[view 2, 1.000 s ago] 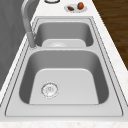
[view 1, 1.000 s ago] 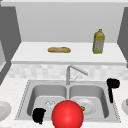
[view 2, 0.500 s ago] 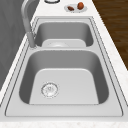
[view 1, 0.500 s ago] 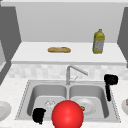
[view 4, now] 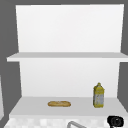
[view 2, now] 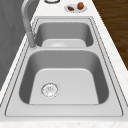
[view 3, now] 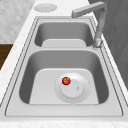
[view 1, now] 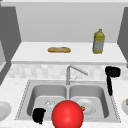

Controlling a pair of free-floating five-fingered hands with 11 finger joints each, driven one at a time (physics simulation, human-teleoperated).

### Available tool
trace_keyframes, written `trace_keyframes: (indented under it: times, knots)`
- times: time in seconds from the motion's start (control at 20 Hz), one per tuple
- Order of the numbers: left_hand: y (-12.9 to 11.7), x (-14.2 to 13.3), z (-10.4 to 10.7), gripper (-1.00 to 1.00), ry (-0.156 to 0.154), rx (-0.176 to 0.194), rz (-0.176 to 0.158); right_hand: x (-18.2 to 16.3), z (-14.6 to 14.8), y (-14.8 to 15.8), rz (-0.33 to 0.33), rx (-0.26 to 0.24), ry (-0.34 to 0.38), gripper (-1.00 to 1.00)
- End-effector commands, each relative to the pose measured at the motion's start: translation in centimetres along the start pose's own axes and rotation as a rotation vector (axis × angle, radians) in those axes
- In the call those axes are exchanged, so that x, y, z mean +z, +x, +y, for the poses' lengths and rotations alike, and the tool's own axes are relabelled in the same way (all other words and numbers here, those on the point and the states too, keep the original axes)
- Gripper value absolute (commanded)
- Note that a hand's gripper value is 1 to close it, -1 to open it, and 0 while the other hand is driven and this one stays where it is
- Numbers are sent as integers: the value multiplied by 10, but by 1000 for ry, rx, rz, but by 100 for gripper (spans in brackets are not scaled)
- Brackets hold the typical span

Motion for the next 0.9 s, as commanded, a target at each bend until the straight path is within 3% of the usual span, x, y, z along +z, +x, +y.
trace_keyframes:
  times: [0.0, 0.4, 0.85]
  knots:
    - [0, 0, 0, 0, 0, 0, 0, 19, -26, 1, 18, 0, -1, -100]
    - [0, 0, 0, 0, 0, 0, 0, 47, -84, 4, 27, 23, -18, -100]
    - [0, 0, 0, 0, 0, 0, 0, 55, -159, 10, 8, 30, -8, -100]
